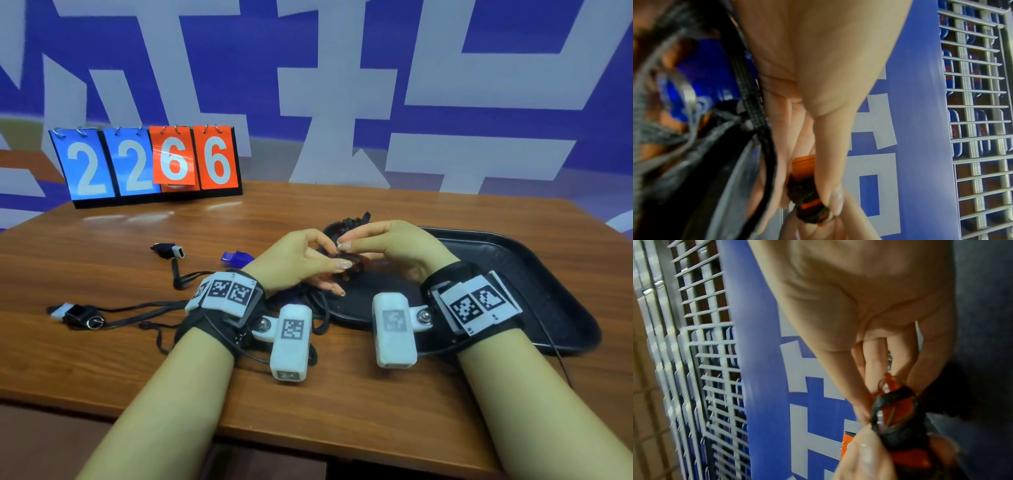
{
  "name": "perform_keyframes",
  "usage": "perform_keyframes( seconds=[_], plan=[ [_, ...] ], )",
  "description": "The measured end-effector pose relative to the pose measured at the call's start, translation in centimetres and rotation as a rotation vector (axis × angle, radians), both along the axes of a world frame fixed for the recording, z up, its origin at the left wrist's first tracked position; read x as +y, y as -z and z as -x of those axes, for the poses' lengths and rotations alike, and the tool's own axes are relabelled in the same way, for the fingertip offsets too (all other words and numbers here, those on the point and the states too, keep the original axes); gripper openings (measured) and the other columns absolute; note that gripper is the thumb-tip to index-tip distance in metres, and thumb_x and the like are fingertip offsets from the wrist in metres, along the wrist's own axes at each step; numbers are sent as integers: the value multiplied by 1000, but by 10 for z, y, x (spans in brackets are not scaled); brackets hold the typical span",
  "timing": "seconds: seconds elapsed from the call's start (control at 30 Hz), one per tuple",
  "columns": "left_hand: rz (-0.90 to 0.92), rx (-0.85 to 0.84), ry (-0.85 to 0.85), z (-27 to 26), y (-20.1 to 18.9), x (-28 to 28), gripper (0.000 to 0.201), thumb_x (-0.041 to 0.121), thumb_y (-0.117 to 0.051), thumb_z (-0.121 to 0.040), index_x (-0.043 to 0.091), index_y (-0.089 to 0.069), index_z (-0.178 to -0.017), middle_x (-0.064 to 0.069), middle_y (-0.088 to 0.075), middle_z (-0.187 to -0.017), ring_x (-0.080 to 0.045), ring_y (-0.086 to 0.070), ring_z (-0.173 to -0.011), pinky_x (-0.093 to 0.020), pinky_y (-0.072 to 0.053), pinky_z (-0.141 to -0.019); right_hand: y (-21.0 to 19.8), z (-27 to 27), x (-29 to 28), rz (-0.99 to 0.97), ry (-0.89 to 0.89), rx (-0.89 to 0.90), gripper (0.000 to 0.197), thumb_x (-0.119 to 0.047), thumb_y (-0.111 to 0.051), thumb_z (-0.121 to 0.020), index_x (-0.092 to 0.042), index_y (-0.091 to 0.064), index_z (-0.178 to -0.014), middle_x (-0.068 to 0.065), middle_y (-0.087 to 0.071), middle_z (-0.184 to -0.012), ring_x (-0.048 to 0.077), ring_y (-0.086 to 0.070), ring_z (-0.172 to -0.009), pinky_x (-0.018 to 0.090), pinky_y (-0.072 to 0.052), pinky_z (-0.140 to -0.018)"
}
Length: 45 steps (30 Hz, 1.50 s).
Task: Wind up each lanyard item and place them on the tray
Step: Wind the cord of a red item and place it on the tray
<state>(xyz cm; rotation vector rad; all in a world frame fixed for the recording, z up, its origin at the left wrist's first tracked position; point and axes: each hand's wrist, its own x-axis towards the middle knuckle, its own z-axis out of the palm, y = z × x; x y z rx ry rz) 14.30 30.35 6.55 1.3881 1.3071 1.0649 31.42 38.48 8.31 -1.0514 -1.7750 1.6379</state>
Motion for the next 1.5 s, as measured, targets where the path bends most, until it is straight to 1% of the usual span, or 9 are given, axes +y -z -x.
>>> perform_keyframes(
  seconds=[0.07, 0.2, 0.5, 0.63, 0.83, 0.93, 1.07, 1.2, 1.5],
  plan=[
    [-15, -11, -26, 2, 2, 3, 24, 13, -71, -89, 2, -57, -106, -15, -76, -79, -30, -75, -78, -25, -61, -71, -1, 1, -3, -146, 30, -25, 13, -14, -77, -81, -15, -77, -94, -1, -71, -81, 6, -63, -73, 14, -48, -61],
    [-64, -71, -97, 1, 5, 6, 14, 16, -67, -92, 3, -62, -95, -20, -75, -80, -32, -75, -81, -28, -62, -76, -3, 1, -6, -360, 46, -11, 14, -15, -74, -85, -12, -77, -99, 1, -76, -95, 6, -67, -87, 20, -56, -76],
    [-74, -269, -212, -6, -1, 11, 42, 36, -52, -101, -2, -67, -108, -18, -75, -86, -29, -76, -80, -21, -60, -66, -12, -3, -4, -612, -6, -11, 27, -13, -83, -75, -15, -77, -102, -5, -77, -93, 6, -71, -90, 18, -55, -83],
    [-127, -43, -183, -2, -13, 15, 42, 37, -53, -100, -2, -68, -106, -19, -75, -90, -30, -76, -83, -30, -62, -75, -13, -8, -1, -570, 21, 14, 24, -17, -82, -77, -14, -78, -100, -3, -77, -90, 12, -72, -88, 24, -58, -81],
    [-270, 450, -127, 7, -17, 14, 28, 32, -77, -84, 20, -76, -109, 8, -76, -100, -2, -69, -95, -24, -55, -89, -8, -29, -1, -380, 18, 47, 28, -6, -82, -75, -3, -75, -102, 12, -76, -96, 14, -73, -87, 14, -55, -71],
    [-215, 507, -92, 5, -17, 16, 29, 29, -85, -76, 19, -77, -101, 5, -77, -89, -1, -71, -85, -24, -55, -88, -2, -32, 0, -328, 28, -66, 28, -9, -85, -72, -7, -76, -99, 8, -76, -91, 1, -68, -69, 6, -47, -60],
    [-79, 571, 24, 5, -14, 20, 27, 25, -87, -74, 16, -77, -97, 3, -78, -84, -2, -72, -82, -10, -49, -79, 7, -28, 3, -227, -8, -190, 27, -7, -87, -68, -7, -77, -93, 6, -75, -82, 10, -68, -70, 14, -54, -64],
    [-72, 676, 31, 1, -11, 26, 27, 28, -86, -73, 23, -79, -98, 11, -76, -82, -2, -70, -83, -16, -52, -82, 13, -26, 5, -199, -10, -239, 28, -3, -85, -70, -2, -75, -96, 6, -71, -75, 5, -67, -59, 13, -54, -59],
    [-112, 753, -25, 2, -10, 37, 28, 31, -84, -75, 25, -78, -101, 14, -72, -86, 0, -66, -86, -15, -48, -81, 19, -21, 13, -299, 80, -236, 29, -6, -86, -70, -7, -76, -97, 4, -72, -83, 11, -66, -78, 17, -55, -67]
  ],
)
